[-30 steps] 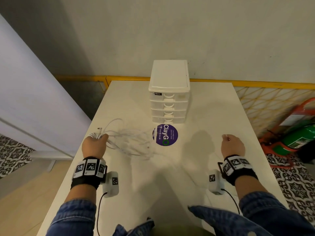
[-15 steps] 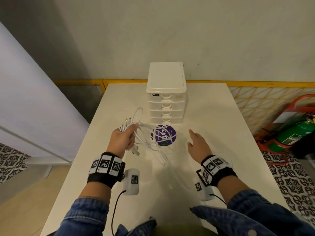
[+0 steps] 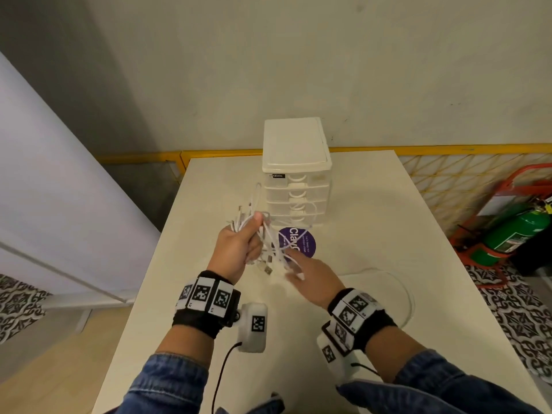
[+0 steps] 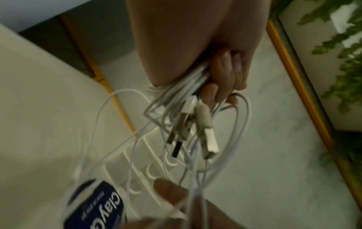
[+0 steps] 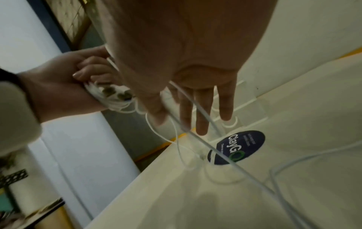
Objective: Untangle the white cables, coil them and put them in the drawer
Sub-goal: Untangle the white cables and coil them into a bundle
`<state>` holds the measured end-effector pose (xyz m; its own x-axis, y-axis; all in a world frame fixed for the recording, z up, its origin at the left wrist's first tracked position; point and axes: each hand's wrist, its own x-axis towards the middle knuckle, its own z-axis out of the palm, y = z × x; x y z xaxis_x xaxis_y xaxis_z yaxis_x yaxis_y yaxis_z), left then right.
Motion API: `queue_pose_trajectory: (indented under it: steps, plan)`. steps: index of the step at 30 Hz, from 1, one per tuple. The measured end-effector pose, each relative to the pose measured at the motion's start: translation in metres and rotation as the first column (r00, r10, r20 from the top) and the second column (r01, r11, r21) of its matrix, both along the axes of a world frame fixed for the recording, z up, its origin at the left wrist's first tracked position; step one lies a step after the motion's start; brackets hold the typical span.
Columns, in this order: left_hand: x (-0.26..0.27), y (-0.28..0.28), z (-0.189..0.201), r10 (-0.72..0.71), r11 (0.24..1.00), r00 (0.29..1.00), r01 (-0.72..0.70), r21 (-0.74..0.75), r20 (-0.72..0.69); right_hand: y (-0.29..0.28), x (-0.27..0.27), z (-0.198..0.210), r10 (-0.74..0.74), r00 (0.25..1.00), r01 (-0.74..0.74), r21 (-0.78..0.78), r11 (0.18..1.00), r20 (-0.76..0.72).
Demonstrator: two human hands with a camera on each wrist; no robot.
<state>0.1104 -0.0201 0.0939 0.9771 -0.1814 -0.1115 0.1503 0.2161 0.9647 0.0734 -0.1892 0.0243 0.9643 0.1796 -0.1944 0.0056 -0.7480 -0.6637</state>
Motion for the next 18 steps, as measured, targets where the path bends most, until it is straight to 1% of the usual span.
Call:
queue_pose_trajectory:
  steps: [1, 2, 3, 4, 5, 6, 7, 9, 10, 14, 17, 18]
  plan:
    - [0.001, 0.002, 0.002, 0.011, 0.997, 1.0, -0.011, 0.081, 0.001, -0.004, 0.003, -0.001, -0.063, 0.994, 0.064, -0.018, 0.998, 0.089]
    - [0.003, 0.007, 0.004, 0.045, 0.982, 0.999, -0.046, 0.184, 0.009, -0.01, 0.007, 0.0, -0.147, 0.979, 0.143, 0.038, 0.989, 0.144]
    - [0.006, 0.014, 0.006, 0.093, 0.953, 0.995, -0.097, 0.287, 0.025, -0.018, 0.011, 0.003, -0.245, 0.957, 0.224, 0.14, 0.965, 0.158]
    - [0.01, 0.022, 0.006, 0.146, 0.916, 0.988, -0.15, 0.371, 0.041, -0.028, 0.013, 0.006, -0.333, 0.93, 0.287, 0.258, 0.923, 0.156]
    - [0.014, 0.031, 0.004, 0.197, 0.884, 0.979, -0.198, 0.424, 0.048, -0.037, 0.015, 0.01, -0.394, 0.908, 0.33, 0.337, 0.882, 0.141]
    - [0.018, 0.039, 0.003, 0.238, 0.863, 0.97, -0.235, 0.447, 0.05, -0.044, 0.016, 0.014, -0.424, 0.896, 0.354, 0.366, 0.861, 0.13]
    - [0.021, 0.046, 0.0, 0.266, 0.854, 0.963, -0.258, 0.451, 0.048, -0.05, 0.017, 0.017, -0.435, 0.89, 0.363, 0.362, 0.859, 0.138]
    - [0.025, 0.055, -0.002, 0.288, 0.85, 0.957, -0.274, 0.451, 0.037, -0.058, 0.016, 0.019, -0.46, 0.875, 0.381, 0.371, 0.847, 0.149]
    - [0.026, 0.057, -0.002, 0.285, 0.848, 0.958, -0.27, 0.457, 0.037, -0.061, 0.015, 0.019, -0.495, 0.86, 0.409, 0.409, 0.816, 0.127]
    - [0.03, 0.056, -0.001, 0.261, 0.833, 0.965, -0.237, 0.5, 0.023, -0.074, 0.015, 0.015, -0.623, 0.782, 0.522, 0.559, 0.645, -0.011]
    - [0.035, 0.06, 0.0, 0.299, 0.847, 0.954, -0.263, 0.462, -0.006, -0.086, 0.015, 0.018, -0.681, 0.73, 0.564, 0.619, 0.548, -0.062]
    - [0.037, 0.063, 0.0, 0.322, 0.854, 0.947, -0.282, 0.436, -0.017, -0.093, 0.015, 0.018, -0.713, 0.698, 0.582, 0.636, 0.506, -0.071]
